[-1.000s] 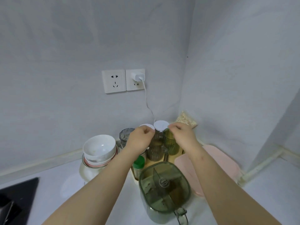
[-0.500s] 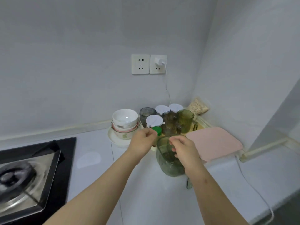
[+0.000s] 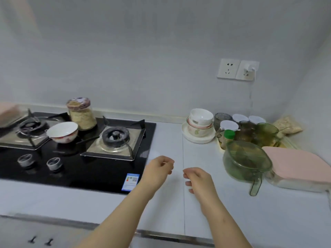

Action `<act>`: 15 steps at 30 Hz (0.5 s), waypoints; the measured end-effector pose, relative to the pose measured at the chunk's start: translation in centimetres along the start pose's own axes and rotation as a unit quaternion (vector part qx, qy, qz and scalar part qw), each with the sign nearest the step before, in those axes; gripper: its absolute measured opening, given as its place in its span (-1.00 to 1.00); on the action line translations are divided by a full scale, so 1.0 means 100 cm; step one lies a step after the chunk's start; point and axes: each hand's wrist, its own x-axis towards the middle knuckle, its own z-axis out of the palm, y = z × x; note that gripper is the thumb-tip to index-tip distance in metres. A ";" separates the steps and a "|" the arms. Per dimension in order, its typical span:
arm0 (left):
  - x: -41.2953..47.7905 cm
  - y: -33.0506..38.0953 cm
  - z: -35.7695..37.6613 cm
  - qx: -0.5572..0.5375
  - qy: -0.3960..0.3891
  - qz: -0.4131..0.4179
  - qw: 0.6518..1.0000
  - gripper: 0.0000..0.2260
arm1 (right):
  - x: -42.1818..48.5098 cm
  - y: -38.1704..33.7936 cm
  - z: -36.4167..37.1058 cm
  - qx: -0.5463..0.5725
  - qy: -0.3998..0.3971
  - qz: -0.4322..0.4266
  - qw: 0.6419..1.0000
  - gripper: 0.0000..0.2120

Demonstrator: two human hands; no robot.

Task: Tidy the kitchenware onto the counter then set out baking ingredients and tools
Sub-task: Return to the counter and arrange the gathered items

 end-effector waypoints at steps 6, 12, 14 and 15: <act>-0.043 -0.031 -0.097 -0.030 0.131 -0.032 0.990 -0.87 | -0.039 -0.007 0.083 -0.014 -0.101 0.008 0.995 -0.85; -0.076 -0.060 -0.204 -0.019 0.207 -0.046 0.977 -0.89 | -0.068 -0.032 0.190 -0.057 -0.193 -0.031 0.979 -0.86; -0.092 -0.078 -0.255 -0.021 0.252 -0.050 0.966 -0.88 | -0.084 -0.041 0.248 -0.077 -0.231 -0.044 0.969 -0.86; -0.092 -0.077 -0.261 -0.015 0.254 -0.051 0.966 -0.88 | -0.084 -0.044 0.256 -0.070 -0.231 -0.048 0.969 -0.85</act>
